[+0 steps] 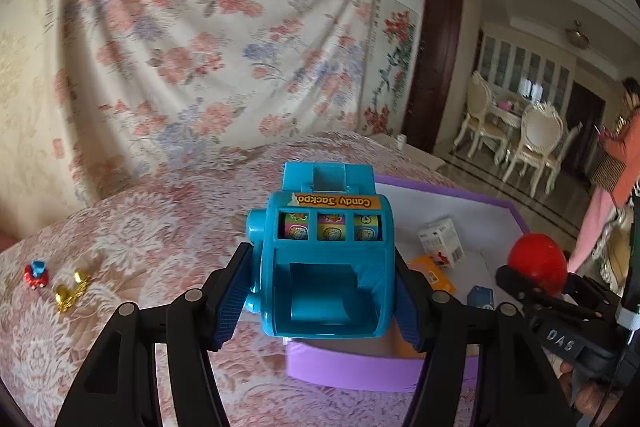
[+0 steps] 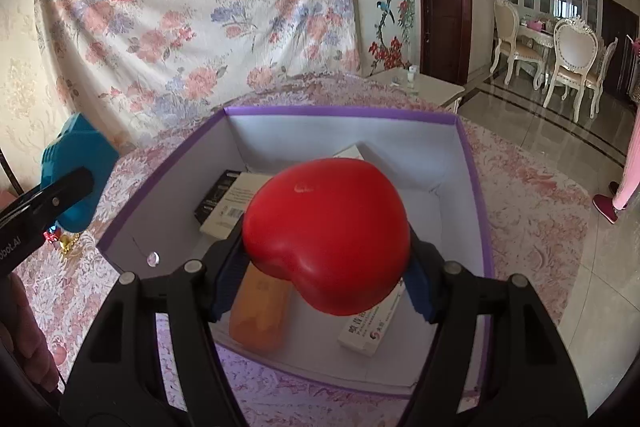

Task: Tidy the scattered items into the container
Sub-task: 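Lift the slot machine and heart ball and carry them over the purple box, then drop the heart ball from the right tool while the left tool lowers the slot machine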

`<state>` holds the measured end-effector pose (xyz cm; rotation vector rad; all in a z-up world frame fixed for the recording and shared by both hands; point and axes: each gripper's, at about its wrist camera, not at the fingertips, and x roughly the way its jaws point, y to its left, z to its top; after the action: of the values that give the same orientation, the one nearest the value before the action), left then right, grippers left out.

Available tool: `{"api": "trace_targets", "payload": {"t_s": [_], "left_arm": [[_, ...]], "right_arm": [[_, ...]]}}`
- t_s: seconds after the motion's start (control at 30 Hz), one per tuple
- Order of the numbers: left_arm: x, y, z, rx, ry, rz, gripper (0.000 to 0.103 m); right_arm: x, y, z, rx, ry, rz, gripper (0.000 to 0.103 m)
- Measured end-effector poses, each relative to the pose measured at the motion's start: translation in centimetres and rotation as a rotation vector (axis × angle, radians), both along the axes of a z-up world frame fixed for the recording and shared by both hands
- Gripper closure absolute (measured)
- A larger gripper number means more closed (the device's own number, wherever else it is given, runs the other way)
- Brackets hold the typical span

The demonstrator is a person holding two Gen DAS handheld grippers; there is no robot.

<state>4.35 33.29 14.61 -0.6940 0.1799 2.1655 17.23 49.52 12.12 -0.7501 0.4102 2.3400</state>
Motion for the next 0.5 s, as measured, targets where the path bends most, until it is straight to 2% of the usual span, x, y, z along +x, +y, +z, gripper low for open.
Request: {"api": "trace_targets", "payload": {"t_s": [0.33, 0.5], "left_arm": [[1.9, 3.6, -1.4, -0.026, 0.003, -0.152, 0.040], [2.0, 4.6, -2.3, -0.040, -0.028, -0.194, 0.040]], "right_arm": [[0.2, 0.5, -1.8, -0.015, -0.047, -0.017, 0.033], [0.2, 0.8, -2.8, -0.030, -0.073, -0.017, 0.033]]}}
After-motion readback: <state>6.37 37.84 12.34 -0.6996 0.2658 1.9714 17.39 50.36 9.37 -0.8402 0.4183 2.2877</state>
